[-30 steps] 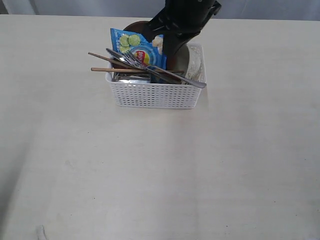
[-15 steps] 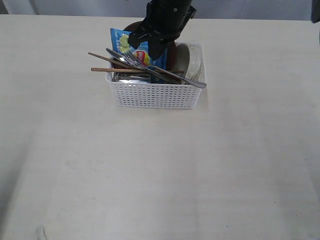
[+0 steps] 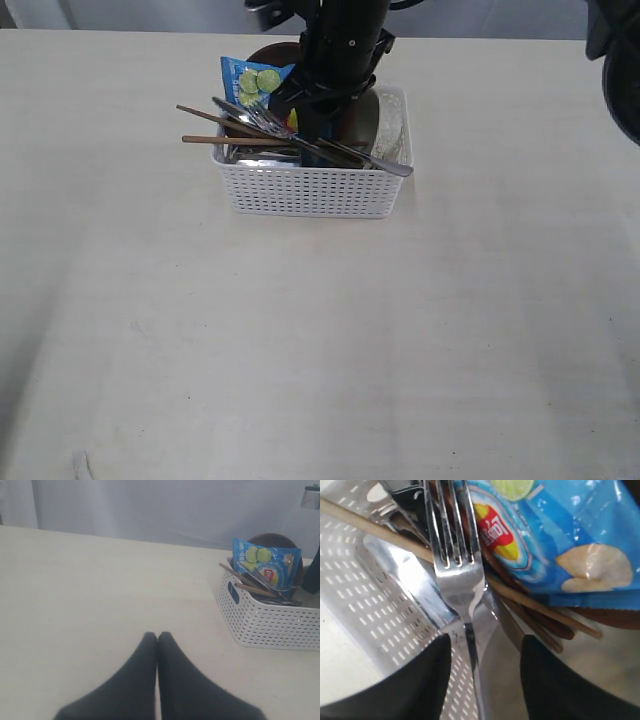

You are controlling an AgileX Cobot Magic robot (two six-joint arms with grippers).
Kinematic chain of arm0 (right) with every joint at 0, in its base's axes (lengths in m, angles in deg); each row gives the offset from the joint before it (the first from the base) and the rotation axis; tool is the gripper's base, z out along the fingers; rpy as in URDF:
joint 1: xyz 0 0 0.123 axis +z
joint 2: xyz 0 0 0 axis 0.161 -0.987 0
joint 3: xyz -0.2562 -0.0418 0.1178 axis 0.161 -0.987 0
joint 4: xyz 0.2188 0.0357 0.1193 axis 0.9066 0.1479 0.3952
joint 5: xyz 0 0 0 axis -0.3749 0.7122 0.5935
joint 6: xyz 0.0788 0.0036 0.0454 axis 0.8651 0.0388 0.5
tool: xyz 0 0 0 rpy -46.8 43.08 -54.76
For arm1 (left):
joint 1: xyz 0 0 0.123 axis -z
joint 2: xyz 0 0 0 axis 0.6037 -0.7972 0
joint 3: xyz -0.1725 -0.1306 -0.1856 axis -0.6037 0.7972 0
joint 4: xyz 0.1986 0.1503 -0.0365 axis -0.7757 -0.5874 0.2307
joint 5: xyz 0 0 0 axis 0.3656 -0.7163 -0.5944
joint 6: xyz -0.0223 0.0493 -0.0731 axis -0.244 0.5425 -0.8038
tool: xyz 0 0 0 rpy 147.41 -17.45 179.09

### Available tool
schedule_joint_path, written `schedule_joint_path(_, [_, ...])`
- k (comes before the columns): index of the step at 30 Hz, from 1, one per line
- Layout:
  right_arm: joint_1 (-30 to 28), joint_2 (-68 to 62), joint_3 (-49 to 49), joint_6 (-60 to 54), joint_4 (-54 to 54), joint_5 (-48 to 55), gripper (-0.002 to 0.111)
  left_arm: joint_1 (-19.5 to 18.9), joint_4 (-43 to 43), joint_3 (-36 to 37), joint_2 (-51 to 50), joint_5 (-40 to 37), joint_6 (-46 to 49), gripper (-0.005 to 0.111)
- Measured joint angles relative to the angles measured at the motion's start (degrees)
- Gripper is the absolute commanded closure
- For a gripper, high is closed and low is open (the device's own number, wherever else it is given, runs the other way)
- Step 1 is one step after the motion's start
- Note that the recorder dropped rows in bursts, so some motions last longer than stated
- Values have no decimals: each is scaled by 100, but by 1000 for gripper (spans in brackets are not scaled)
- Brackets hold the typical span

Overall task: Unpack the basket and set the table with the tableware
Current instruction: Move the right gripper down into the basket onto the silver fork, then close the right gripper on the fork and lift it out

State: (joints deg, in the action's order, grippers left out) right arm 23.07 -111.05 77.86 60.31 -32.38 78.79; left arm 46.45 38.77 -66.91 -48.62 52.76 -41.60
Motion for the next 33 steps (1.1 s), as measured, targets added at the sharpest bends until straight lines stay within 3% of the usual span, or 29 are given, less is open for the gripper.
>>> schedule_joint_path(21, [-255,-363,24,-10,495,13,66,0,0,0,0,0,0,107])
schedule_joint_path(28, [-255,-422,24,-21,542,35,108,0,0,0,0,0,0,107])
schedule_joint_path(33, [-255,-400,24,-119,576,74,108,0,0,0,0,0,0,107])
